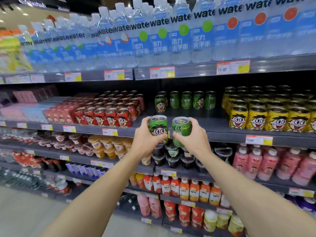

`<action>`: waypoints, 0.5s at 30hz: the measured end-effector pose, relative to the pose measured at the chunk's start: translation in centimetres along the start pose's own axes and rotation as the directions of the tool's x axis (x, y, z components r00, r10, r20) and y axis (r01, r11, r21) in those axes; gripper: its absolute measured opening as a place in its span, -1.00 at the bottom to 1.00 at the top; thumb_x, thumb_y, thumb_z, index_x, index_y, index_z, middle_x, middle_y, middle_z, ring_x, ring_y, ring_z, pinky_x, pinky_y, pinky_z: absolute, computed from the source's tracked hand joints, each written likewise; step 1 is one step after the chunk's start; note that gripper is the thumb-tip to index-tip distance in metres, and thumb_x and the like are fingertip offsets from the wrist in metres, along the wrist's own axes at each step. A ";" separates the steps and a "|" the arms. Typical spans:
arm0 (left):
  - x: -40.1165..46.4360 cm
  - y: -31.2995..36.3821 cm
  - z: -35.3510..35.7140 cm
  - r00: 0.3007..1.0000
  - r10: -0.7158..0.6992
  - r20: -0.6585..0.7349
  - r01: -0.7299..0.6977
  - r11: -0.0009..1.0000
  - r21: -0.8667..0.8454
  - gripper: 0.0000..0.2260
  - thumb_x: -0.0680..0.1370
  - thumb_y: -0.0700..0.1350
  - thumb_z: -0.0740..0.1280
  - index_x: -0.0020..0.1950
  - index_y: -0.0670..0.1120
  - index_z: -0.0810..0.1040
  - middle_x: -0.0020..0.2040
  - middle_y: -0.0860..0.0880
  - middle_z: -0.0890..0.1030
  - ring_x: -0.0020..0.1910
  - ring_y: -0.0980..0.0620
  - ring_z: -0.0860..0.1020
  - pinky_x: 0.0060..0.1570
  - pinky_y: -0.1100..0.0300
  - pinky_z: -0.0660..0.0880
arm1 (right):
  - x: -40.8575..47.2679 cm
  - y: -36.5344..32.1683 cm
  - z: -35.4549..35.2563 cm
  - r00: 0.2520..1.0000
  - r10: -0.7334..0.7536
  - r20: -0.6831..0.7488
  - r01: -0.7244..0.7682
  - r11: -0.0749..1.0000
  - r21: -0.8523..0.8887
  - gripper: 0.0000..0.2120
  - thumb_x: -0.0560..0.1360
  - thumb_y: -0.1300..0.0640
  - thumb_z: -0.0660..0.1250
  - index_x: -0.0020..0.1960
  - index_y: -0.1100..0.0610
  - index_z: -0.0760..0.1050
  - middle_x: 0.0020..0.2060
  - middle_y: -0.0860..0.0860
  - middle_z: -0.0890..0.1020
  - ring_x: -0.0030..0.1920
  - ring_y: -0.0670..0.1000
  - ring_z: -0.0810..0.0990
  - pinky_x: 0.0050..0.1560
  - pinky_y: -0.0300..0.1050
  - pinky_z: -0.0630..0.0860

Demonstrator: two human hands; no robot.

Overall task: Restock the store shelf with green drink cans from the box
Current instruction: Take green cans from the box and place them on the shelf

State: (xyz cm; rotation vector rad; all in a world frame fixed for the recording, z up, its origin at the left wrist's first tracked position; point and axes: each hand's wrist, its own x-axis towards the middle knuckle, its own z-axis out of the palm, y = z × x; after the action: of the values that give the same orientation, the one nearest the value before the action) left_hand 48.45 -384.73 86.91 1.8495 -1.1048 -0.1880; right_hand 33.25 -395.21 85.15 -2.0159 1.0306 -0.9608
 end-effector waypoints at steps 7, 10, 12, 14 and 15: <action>6.9 -1.5 2.3 1.000 0.018 0.020 -0.017 0.999 -0.043 -0.29 0.33 0.01 0.57 0.39 0.03 0.32 -0.01 0.20 0.53 -0.10 0.40 0.52 -0.13 0.46 0.43 | 6.5 1.3 1.6 0.997 0.072 -0.041 -0.073 0.997 -0.030 -0.24 0.40 -0.14 0.48 0.48 0.00 0.23 0.28 0.04 0.51 0.29 0.09 0.44 0.14 -0.02 0.43; 9.4 -2.3 3.2 0.999 0.011 0.051 -0.008 0.998 -0.058 -0.27 0.31 -0.01 0.57 0.39 0.03 0.30 0.01 0.14 0.55 -0.07 0.27 0.56 -0.08 0.33 0.47 | 8.5 1.7 2.3 0.994 0.100 -0.049 -0.102 0.994 -0.035 -0.23 0.39 -0.13 0.49 0.48 0.00 0.22 0.29 0.05 0.50 0.27 0.09 0.46 0.09 -0.05 0.44; 10.9 -2.7 3.8 0.997 0.000 0.082 0.006 0.998 -0.069 -0.27 0.32 -0.04 0.57 0.39 0.00 0.29 0.01 0.13 0.55 -0.07 0.23 0.57 -0.08 0.30 0.48 | 9.6 2.0 2.8 0.991 0.125 -0.055 -0.127 0.991 -0.031 -0.23 0.40 -0.11 0.49 0.49 0.00 0.21 0.30 0.05 0.49 0.29 0.09 0.44 0.09 -0.05 0.41; 12.2 -3.3 4.7 0.993 -0.010 0.114 0.019 0.996 -0.085 -0.29 0.32 -0.08 0.56 0.38 -0.01 0.29 0.02 0.10 0.57 -0.06 0.19 0.58 -0.07 0.27 0.50 | 10.4 2.4 3.4 0.988 0.140 -0.062 -0.142 0.990 -0.024 -0.24 0.40 -0.09 0.50 0.48 0.00 0.21 0.30 0.04 0.49 0.29 0.09 0.44 0.10 -0.05 0.42; 12.9 -3.7 5.1 0.992 -0.015 0.125 0.027 0.995 -0.094 -0.29 0.32 -0.10 0.55 0.37 -0.02 0.29 0.03 0.07 0.58 -0.05 0.17 0.59 -0.06 0.25 0.51 | 10.8 2.6 3.8 0.987 0.145 -0.066 -0.146 0.989 -0.022 -0.24 0.40 -0.07 0.51 0.47 0.00 0.21 0.29 0.04 0.49 0.29 0.09 0.44 0.12 -0.04 0.43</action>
State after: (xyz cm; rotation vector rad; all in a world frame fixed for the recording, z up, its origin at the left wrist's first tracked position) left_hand 55.47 -397.14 85.23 1.7842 -1.1421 -0.3660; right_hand 39.99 -404.76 84.44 -1.9123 1.2138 -0.9439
